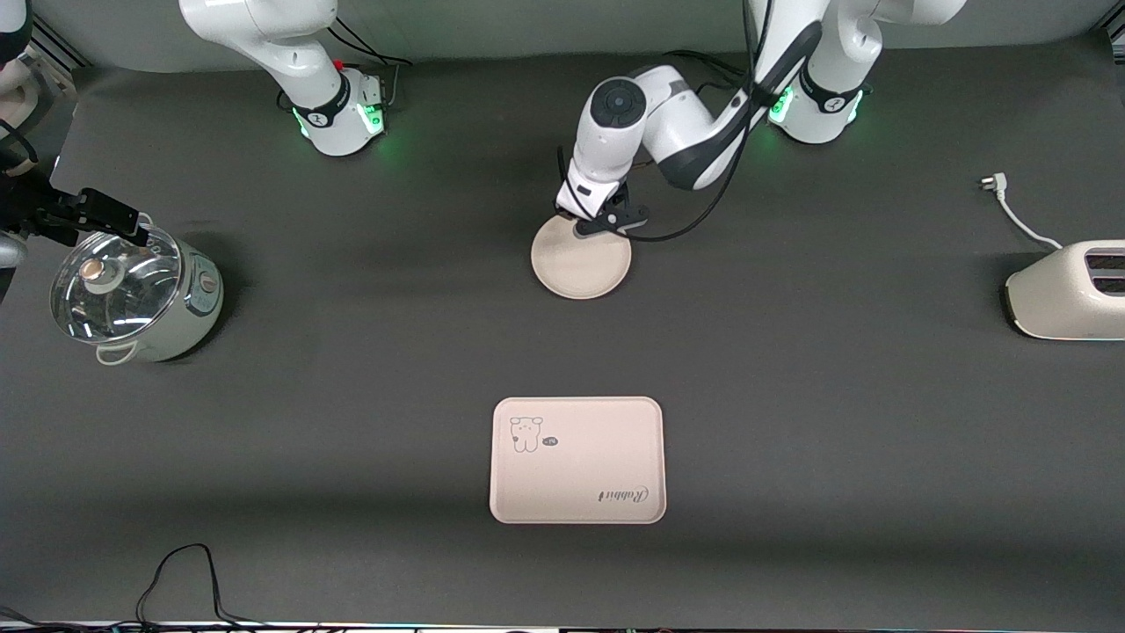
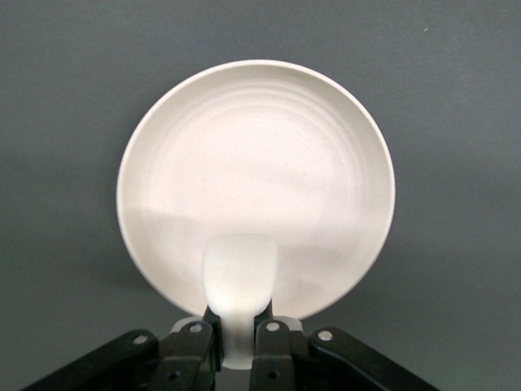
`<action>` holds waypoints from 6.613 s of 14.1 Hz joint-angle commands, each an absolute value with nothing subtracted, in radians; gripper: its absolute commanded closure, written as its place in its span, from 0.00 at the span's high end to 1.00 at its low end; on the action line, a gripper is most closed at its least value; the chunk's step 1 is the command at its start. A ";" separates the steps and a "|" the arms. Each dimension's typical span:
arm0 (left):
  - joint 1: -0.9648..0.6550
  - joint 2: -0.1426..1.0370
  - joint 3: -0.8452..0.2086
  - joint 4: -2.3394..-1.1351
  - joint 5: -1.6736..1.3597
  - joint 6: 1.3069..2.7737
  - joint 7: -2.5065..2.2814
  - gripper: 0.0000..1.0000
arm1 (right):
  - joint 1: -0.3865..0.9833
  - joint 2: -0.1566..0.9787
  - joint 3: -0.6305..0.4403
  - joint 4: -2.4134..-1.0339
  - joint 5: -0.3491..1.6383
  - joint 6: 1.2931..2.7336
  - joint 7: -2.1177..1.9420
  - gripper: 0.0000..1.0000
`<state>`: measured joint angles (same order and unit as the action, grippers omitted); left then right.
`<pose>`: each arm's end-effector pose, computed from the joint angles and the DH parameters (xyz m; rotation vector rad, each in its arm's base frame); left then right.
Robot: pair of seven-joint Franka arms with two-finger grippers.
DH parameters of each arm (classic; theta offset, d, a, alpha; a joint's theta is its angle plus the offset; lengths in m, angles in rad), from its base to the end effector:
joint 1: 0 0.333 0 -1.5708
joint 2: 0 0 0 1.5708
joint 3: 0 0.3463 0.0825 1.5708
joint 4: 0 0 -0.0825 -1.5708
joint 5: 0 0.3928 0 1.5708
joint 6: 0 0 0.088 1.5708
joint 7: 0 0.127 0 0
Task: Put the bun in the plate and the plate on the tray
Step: 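Lower the bun onto the plate and open the left gripper, then withdraw the left gripper while the right gripper moves out, then reach the right gripper to the plate rim and grasp it, then lift the plate with the right gripper and carry it over the tray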
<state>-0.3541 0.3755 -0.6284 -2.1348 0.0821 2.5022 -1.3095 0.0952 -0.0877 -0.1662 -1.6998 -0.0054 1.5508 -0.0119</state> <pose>0.3357 -0.4912 0.2698 2.9714 0.4537 -0.1843 0.5265 -0.0420 0.6186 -3.1271 0.0906 0.0971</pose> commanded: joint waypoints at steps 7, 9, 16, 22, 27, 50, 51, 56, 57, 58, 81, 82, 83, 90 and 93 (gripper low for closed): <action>-0.370 0.465 -0.603 -2.102 0.140 2.554 -1.347 1.00 | 0.104 -0.103 -0.167 -1.710 -0.031 1.559 0.011 1.00; -0.364 0.462 -0.591 -2.100 0.140 2.550 -1.345 1.00 | 0.104 -0.103 -0.167 -1.710 -0.031 1.559 0.011 1.00; -0.157 0.324 -0.597 -1.902 0.140 2.113 -1.169 1.00 | 0.107 -0.101 -0.164 -1.710 -0.029 1.557 0.012 1.00; 0.266 0.126 -0.591 -1.812 0.035 1.889 -0.636 1.00 | 0.349 -0.135 -0.155 -1.701 -0.022 1.525 0.247 1.00; 0.486 0.135 -0.581 -1.660 0.048 1.705 -0.390 1.00 | 0.668 -0.135 -0.155 -1.698 0.055 1.569 0.639 1.00; 0.034 0.094 -0.035 -1.651 0.020 1.585 -0.230 1.00 | 1.008 0.233 -0.132 -2.279 0.176 2.618 0.764 1.00; 0.035 0.094 -0.035 -1.651 0.020 1.582 -0.230 1.00 | 1.018 0.273 -0.132 -2.290 0.176 2.682 0.765 1.00; 0.046 0.098 -0.034 -1.652 0.020 1.582 -0.222 1.00 | 1.023 0.397 -0.117 -2.322 0.178 2.873 0.811 1.00; 0.046 0.098 -0.034 -1.652 0.020 1.580 -0.222 1.00 | 1.023 0.397 -0.117 -2.322 0.192 2.872 0.811 1.00; 0.046 0.097 -0.034 -1.652 0.020 1.578 -0.222 1.00 | 1.023 0.397 -0.117 -2.322 0.210 2.867 0.811 1.00; 0.043 0.095 -0.035 -1.660 0.020 1.569 -0.221 1.00 | 0.934 0.200 -0.107 -2.319 0.222 2.676 0.695 0.00; 0.043 0.095 -0.035 -1.660 0.020 1.569 -0.222 1.00 | 0.914 0.155 -0.107 -2.319 0.238 2.649 0.668 0.00; 0.043 0.095 -0.035 -1.660 0.020 1.569 -0.222 1.00 | 0.902 0.114 -0.109 -2.318 0.286 2.632 0.625 0.00; 0.043 0.095 -0.035 -1.660 0.020 1.569 -0.221 1.00 | 0.859 0.158 -0.117 -2.203 0.449 2.623 0.491 0.00; 0.043 0.097 -0.035 -1.660 0.020 1.571 -0.221 1.00 | 0.792 0.306 -0.117 -1.998 0.442 2.559 0.483 0.00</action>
<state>0.0357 0.1148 -0.0290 -1.6435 0.0228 1.5788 -0.2344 0.8389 0.1729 -0.1169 -2.1836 0.4154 2.6161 0.5296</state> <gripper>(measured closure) 0.000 0.960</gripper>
